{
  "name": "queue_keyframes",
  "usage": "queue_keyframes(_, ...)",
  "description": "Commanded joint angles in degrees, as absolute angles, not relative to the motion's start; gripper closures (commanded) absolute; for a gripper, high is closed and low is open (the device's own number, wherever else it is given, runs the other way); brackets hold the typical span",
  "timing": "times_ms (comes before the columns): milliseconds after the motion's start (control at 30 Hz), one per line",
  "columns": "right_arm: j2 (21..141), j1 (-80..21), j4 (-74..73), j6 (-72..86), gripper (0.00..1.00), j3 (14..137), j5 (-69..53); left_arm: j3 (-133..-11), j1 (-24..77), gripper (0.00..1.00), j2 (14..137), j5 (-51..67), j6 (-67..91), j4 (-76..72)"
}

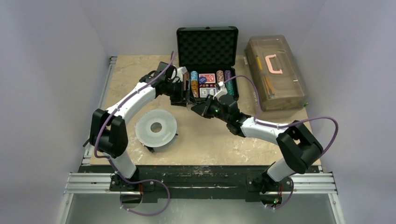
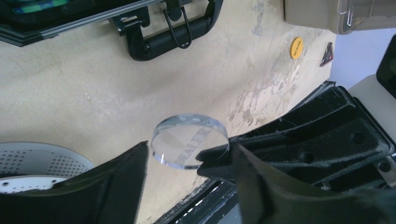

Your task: Pack up texas hold em set

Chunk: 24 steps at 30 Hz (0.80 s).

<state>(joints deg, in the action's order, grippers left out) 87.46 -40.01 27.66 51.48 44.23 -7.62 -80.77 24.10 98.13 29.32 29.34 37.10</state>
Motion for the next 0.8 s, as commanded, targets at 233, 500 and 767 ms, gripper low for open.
queue_keyframes(233, 98.37, -30.72, 17.3, 40.97, 1.0, 59.33, 6.1, -79.96, 11.35, 0.03, 84.2, 26.62, 28.28, 37.07)
queue_keyframes(500, 111.37, -24.8, 10.38, 28.95, 1.0, 79.58, 10.51, -79.42, 11.51, 0.07, 86.75, 33.89, 29.7, 35.39)
queue_keyframes(767, 121.7, -22.93, 5.43, 29.12, 1.0, 92.37, 8.19, -78.94, 12.66, 0.08, 87.04, 35.31, 30.12, 34.49)
